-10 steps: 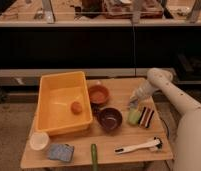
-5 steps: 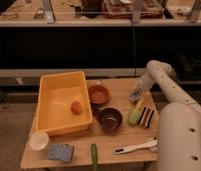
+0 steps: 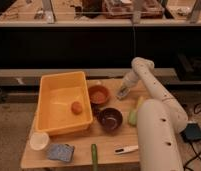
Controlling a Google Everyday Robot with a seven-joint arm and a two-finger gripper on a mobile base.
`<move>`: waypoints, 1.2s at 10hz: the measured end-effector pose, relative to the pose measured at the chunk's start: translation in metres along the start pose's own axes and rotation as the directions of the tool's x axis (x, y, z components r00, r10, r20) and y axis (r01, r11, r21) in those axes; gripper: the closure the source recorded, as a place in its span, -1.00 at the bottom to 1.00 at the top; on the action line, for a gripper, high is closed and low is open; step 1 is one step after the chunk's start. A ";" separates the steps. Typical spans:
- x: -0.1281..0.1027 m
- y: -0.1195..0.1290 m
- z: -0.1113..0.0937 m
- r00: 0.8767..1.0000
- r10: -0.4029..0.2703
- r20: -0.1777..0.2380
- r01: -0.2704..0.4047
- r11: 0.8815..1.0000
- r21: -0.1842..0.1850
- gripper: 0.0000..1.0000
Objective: Wipe table surface with towel
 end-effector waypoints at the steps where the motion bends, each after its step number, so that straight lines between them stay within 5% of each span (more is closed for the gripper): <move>1: -0.015 -0.009 0.005 0.999 -0.035 0.018 0.035 0.999 0.020 0.92; 3: -0.050 -0.008 0.005 0.994 -0.099 0.042 0.098 0.995 0.032 0.92; 4: -0.086 0.007 0.001 0.988 -0.142 0.060 0.141 0.990 0.030 0.92; 6: -0.110 0.035 -0.008 0.987 -0.143 0.069 0.142 0.990 0.021 0.92; 9: -0.099 0.084 -0.032 0.996 -0.077 0.034 0.076 0.997 0.016 0.92; 12: -0.050 0.106 -0.053 1.000 -0.003 -0.019 0.003 1.000 0.019 0.92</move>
